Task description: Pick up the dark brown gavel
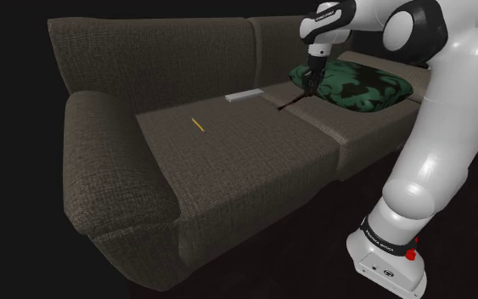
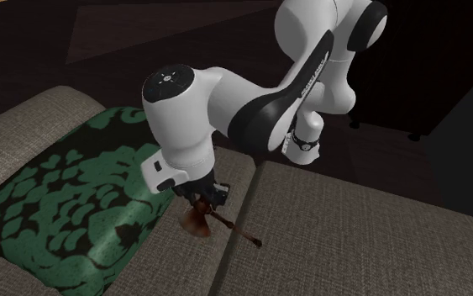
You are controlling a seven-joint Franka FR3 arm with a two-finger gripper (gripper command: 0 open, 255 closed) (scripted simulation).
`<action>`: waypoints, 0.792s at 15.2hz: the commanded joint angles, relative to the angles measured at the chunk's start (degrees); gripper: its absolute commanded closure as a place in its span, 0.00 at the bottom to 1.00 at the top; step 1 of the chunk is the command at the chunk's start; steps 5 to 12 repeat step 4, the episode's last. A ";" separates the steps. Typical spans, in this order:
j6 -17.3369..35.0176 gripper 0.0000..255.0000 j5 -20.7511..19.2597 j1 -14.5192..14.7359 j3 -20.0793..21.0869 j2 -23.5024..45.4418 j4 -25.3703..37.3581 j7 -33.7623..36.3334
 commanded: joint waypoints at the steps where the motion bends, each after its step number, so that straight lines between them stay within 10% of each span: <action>1: -1.88 1.00 -0.10 -0.03 -0.04 -0.11 1.77 0.10; 12: -2.73 1.00 -0.17 -0.03 -0.06 -0.22 2.53 0.14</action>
